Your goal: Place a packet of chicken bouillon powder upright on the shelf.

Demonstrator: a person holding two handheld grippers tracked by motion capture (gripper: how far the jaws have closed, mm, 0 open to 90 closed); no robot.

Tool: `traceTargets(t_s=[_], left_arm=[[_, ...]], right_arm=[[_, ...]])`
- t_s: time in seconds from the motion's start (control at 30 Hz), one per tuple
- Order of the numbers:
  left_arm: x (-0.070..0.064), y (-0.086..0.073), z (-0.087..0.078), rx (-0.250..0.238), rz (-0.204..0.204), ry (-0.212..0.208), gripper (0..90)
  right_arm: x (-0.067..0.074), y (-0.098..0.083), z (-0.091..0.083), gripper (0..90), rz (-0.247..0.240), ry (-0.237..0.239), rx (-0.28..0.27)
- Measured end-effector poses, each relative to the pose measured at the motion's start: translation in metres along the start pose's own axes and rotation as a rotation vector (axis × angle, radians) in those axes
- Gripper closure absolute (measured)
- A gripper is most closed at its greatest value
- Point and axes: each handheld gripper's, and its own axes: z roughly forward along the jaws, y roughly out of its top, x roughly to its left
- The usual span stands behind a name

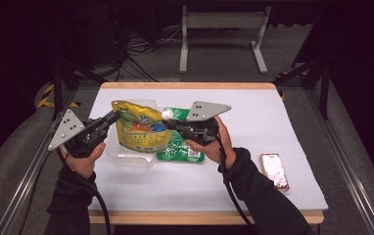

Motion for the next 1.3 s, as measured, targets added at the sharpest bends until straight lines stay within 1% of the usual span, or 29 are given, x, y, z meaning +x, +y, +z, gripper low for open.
traceTargets(t_s=[0.07,0.1,0.13,0.17,0.23,0.3,0.37,0.43,0.5,0.53,0.6,0.63,0.67,0.7,0.73,0.77,0.8,0.83,0.93,0.97,1.07,1.13,1.17,1.23,1.3], left_arm=[[0.004,-0.004,-0.002,0.001,-0.007,0.008,90.0],[0.006,-0.006,-0.003,0.009,-0.011,0.012,90.0],[0.006,-0.006,-0.003,0.009,-0.011,0.012,89.9],[0.007,-0.007,-0.004,0.005,-0.017,0.014,89.9],[0.011,-0.011,-0.006,0.012,-0.021,0.019,90.0],[0.012,-0.013,-0.007,0.017,-0.021,0.026,90.0],[0.014,-0.015,-0.009,0.015,-0.022,0.033,90.0],[0.016,-0.017,-0.011,0.017,-0.03,0.04,89.9],[0.018,-0.021,-0.012,0.016,-0.04,0.039,89.9],[0.019,-0.023,-0.013,0.017,-0.047,0.045,89.9],[0.022,-0.025,-0.015,0.008,-0.057,0.039,89.9],[0.022,-0.026,-0.015,0.009,-0.054,0.042,89.9],[0.022,-0.026,-0.015,0.021,-0.047,0.055,89.9],[0.022,-0.026,-0.016,0.023,-0.052,0.055,90.0],[0.024,-0.027,-0.017,0.017,-0.057,0.047,89.9],[0.024,-0.028,-0.017,0.021,-0.055,0.047,89.9],[0.023,-0.029,-0.016,0.02,-0.062,0.051,89.9],[0.023,-0.029,-0.016,0.027,-0.055,0.051,89.9],[0.024,-0.035,-0.016,0.039,-0.069,0.038,89.9],[0.024,-0.036,-0.016,0.044,-0.066,0.036,89.9],[0.022,-0.04,-0.017,0.063,-0.058,0.028,89.9],[0.021,-0.041,-0.018,0.069,-0.057,0.027,89.8],[0.021,-0.044,-0.018,0.072,-0.063,0.025,89.9],[0.021,-0.046,-0.018,0.076,-0.063,0.026,89.9],[0.022,-0.051,-0.018,0.095,-0.064,0.032,89.9]], right_arm=[[0.0,0.0,0.005,90.0,0.003,0.003,0.003],[0.001,0.0,0.009,90.0,0.004,0.007,0.008],[0.001,0.0,0.009,90.0,0.004,0.007,0.008],[0.002,-0.001,0.012,90.0,0.003,0.007,0.012],[0.002,-0.003,0.02,90.0,0.006,0.013,0.017],[0.002,-0.003,0.022,90.0,0.008,0.013,0.019],[0.003,-0.004,0.027,90.0,0.006,0.016,0.024],[0.004,-0.004,0.031,90.0,0.003,0.019,0.028],[0.003,-0.006,0.036,90.0,0.009,0.037,0.025],[0.003,-0.007,0.038,90.0,0.011,0.038,0.028],[0.002,-0.007,0.04,90.0,0.017,0.052,0.018],[0.002,-0.007,0.041,90.0,0.018,0.056,0.016],[0.002,-0.007,0.043,90.0,0.016,0.055,0.023],[0.003,-0.008,0.046,90.0,0.012,0.05,0.03],[0.003,-0.008,0.047,90.0,0.013,0.05,0.033],[0.002,-0.008,0.048,90.0,0.018,0.055,0.033],[0.002,-0.009,0.049,90.0,0.022,0.055,0.035],[0.001,-0.009,0.05,90.0,0.022,0.051,0.039],[0.0,-0.012,0.052,90.0,0.034,0.053,0.057],[0.0,-0.013,0.053,90.0,0.03,0.053,0.065],[-0.001,-0.018,0.055,90.0,0.041,0.048,0.081],[-0.001,-0.02,0.056,89.8,0.043,0.045,0.085],[-0.001,-0.022,0.058,89.5,0.046,0.038,0.099],[0.0,-0.023,0.06,89.2,0.046,0.034,0.108],[0.001,-0.024,0.062,89.1,0.042,0.031,0.121]])
